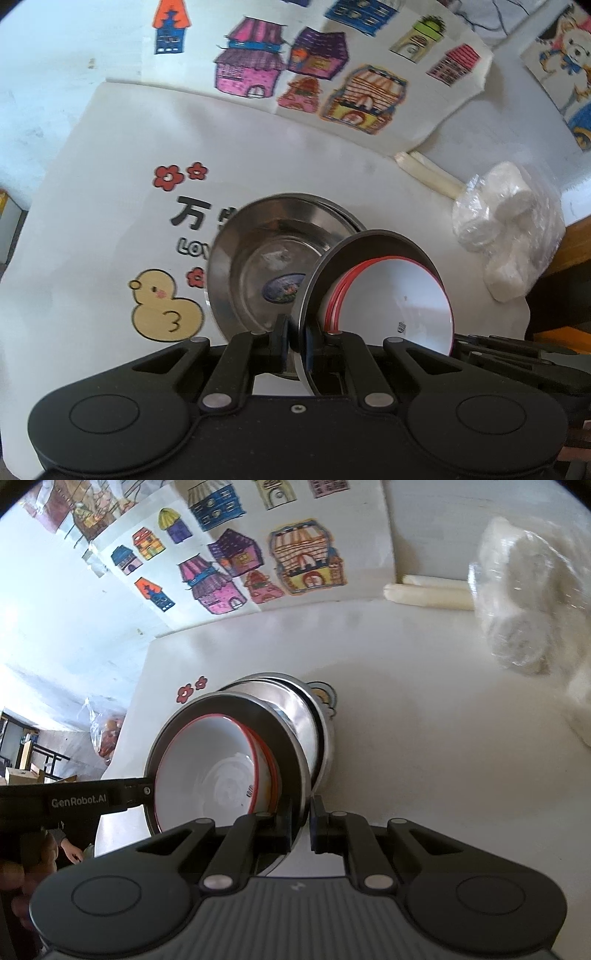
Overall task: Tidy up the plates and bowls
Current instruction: 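Lower the nested steel bowl onto the steel plate stack with both grippers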
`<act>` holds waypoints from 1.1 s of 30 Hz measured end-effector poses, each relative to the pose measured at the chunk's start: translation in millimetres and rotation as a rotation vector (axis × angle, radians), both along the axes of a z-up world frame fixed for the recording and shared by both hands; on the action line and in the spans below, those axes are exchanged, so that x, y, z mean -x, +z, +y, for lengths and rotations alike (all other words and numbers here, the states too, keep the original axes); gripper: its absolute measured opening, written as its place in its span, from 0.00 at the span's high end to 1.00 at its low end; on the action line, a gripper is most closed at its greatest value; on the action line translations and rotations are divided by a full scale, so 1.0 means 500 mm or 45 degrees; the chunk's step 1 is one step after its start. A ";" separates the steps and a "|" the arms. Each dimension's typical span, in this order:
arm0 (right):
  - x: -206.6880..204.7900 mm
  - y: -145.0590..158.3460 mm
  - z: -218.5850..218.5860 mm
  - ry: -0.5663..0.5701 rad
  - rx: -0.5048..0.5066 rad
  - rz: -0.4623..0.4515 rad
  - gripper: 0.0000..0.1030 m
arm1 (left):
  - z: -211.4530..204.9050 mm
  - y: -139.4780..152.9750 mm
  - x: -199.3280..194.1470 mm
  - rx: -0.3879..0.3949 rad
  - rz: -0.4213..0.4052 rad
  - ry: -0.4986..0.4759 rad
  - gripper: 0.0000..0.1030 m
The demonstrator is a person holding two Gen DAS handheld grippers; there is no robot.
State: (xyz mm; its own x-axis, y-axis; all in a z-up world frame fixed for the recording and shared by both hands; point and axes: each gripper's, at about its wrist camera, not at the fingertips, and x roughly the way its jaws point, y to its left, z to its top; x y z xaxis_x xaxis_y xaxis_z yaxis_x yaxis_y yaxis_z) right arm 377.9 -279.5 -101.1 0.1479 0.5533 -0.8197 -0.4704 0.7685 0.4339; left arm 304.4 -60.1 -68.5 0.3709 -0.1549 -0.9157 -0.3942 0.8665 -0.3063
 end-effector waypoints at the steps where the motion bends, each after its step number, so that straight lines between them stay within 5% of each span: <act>1: -0.003 -0.002 0.006 0.005 0.000 0.001 0.90 | 0.006 0.000 0.000 -0.001 0.000 0.006 0.94; 33: -0.054 -0.050 0.109 0.032 0.020 0.070 0.90 | 0.095 -0.057 -0.048 -0.019 0.072 0.045 0.94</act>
